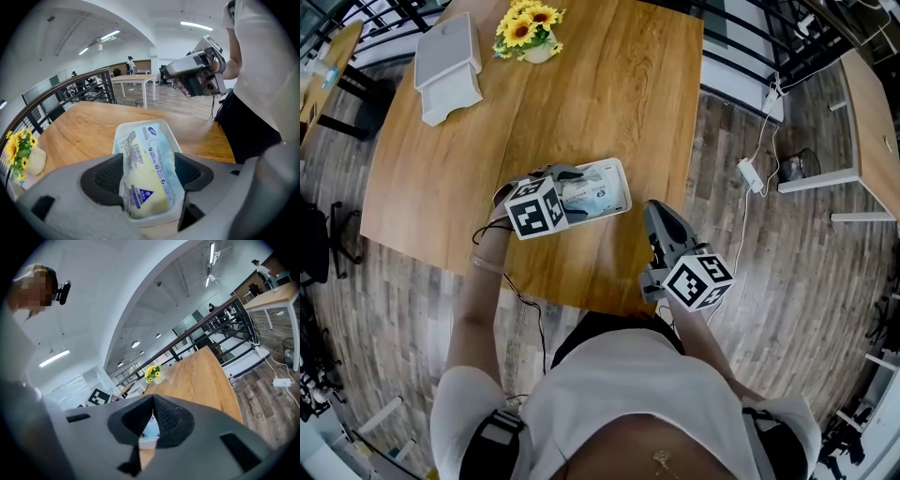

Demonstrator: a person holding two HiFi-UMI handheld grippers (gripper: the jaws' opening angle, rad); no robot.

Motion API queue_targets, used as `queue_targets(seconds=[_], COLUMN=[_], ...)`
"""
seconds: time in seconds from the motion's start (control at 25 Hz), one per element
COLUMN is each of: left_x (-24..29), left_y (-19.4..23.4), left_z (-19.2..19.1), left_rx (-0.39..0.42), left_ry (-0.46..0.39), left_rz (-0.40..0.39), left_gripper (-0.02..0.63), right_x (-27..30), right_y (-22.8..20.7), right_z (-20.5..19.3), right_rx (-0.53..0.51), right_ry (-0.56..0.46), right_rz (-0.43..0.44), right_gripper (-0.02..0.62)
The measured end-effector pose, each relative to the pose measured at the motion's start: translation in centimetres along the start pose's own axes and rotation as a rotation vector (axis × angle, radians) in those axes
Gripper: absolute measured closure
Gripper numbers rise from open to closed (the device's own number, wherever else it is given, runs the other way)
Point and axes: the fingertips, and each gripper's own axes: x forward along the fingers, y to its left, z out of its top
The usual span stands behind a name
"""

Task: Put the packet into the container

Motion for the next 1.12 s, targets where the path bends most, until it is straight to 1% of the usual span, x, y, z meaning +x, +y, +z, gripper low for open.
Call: queue_targets(seconds=[0.16, 0.24, 0.32, 0.44, 0.52, 0.6, 0.72, 0.8, 0.88, 0.96, 1.04, 1.12], left_x=[-2.9, -4.1, -5.5, -8.4, -10.2, -11.6, -13.0, -14.0, -14.9, -15.6, -16.1, -16.1], left_y=[0.6, 0.8, 1.5, 3.0, 3.5, 3.2, 2.3, 1.7, 1.1, 0.5, 0.0, -0.6], left_z=[1.4, 2.0, 2.8, 3.9, 4.2, 4.0, 3.8, 3.9, 4.2, 4.5, 4.8, 4.9], left_rx=[-0.049, -0.067, -0.097, -0.169, -0.220, -0.284, -0.400, -0.450, -0.481, -0.510, -0.535, -0.550], left_ry=[-0.078, -0.123, -0.190, -0.329, -0.404, -0.467, -0.578, -0.639, -0.681, -0.716, -0.745, -0.748], left_rz=[0.065, 0.119, 0.216, 0.429, 0.559, 0.647, 0.740, 0.814, 0.886, 0.940, 0.977, 1.005], left_gripper=[0.276, 0.276, 0.276, 0.276, 0.276, 0.278, 0.278, 0.278, 0.278, 0.278, 0.278, 0.278], right_x=[-0.1, -0.1, 0.0, 0.5, 1.1, 1.6, 2.4, 2.8, 3.3, 3.9, 4.2, 4.4], right_y=[0.9, 1.2, 1.3, 1.8, 2.3, 3.0, 4.3, 5.3, 6.2, 6.9, 7.5, 7.9], right_z=[0.3, 0.5, 0.8, 1.4, 1.7, 1.8, 1.9, 2.2, 2.6, 3.1, 3.7, 4.1], right_rx=[-0.009, -0.012, -0.011, -0.020, -0.033, -0.047, -0.063, -0.082, -0.125, -0.189, -0.261, -0.323], right_ry=[-0.001, -0.006, -0.017, -0.034, -0.041, -0.045, -0.047, -0.054, -0.066, -0.086, -0.115, -0.144], right_rz=[0.033, 0.042, 0.051, 0.064, 0.077, 0.092, 0.122, 0.145, 0.162, 0.170, 0.175, 0.172], right_gripper=[0.583, 0.583, 0.583, 0.583, 0.583, 0.583, 0.583, 0.583, 0.583, 0.583, 0.583, 0.583])
